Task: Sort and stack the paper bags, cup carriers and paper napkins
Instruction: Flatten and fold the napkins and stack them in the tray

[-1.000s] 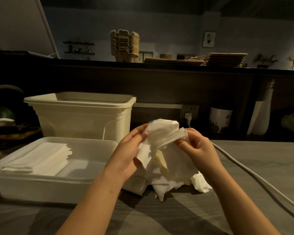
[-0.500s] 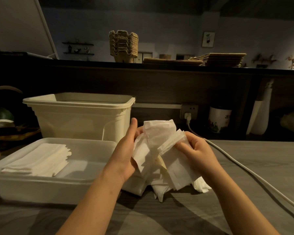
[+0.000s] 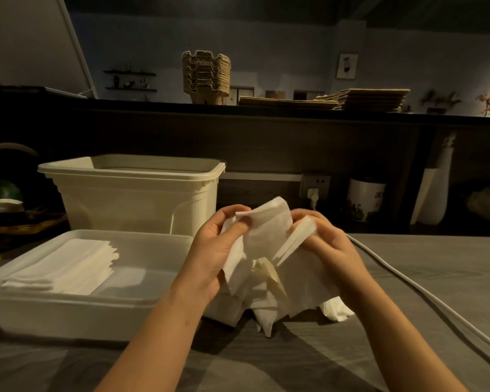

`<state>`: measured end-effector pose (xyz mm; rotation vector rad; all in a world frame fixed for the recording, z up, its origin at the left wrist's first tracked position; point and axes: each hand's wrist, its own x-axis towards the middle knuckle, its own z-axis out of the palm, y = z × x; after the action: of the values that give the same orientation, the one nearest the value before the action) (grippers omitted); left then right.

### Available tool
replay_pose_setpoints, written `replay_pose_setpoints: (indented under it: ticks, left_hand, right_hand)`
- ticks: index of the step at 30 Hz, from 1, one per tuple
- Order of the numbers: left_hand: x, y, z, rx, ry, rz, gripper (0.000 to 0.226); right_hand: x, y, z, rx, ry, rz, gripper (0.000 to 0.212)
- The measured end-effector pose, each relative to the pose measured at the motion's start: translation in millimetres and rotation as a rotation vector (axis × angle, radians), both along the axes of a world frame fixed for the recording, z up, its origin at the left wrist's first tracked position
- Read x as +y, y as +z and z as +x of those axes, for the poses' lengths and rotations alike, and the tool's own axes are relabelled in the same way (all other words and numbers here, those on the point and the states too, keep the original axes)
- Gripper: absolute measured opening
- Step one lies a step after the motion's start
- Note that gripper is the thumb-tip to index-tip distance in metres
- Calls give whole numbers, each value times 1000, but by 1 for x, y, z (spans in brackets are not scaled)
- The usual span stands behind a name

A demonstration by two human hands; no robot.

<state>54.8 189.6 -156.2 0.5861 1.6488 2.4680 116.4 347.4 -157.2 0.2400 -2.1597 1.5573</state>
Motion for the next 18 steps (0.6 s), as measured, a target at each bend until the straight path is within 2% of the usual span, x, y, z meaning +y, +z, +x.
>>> replay_pose_setpoints:
  ticks: [2,3,6,10,15,18]
  left_hand:
    - [1,1,0,28,71,-7,23]
    - [1,1,0,63,113,-32,22]
    - [2,2,5,252,220,-156,21]
    - [3,0,9,409,185,-250,23]
    - [4,3,11,409,187,-211,16]
    - [4,5,14,317,181,-169,28]
  right_hand:
    - [3,1,1,27,62,-119,32]
    - [5,1,1,40,74,-145,35]
    - [3,1,1,54,83,-105,34]
    - [-1,-3,0,104,54,-44,29]
    - [0,-2,-1,210,-23,-41,20]
    - [-1,-3,-1,223,-46,-4,19]
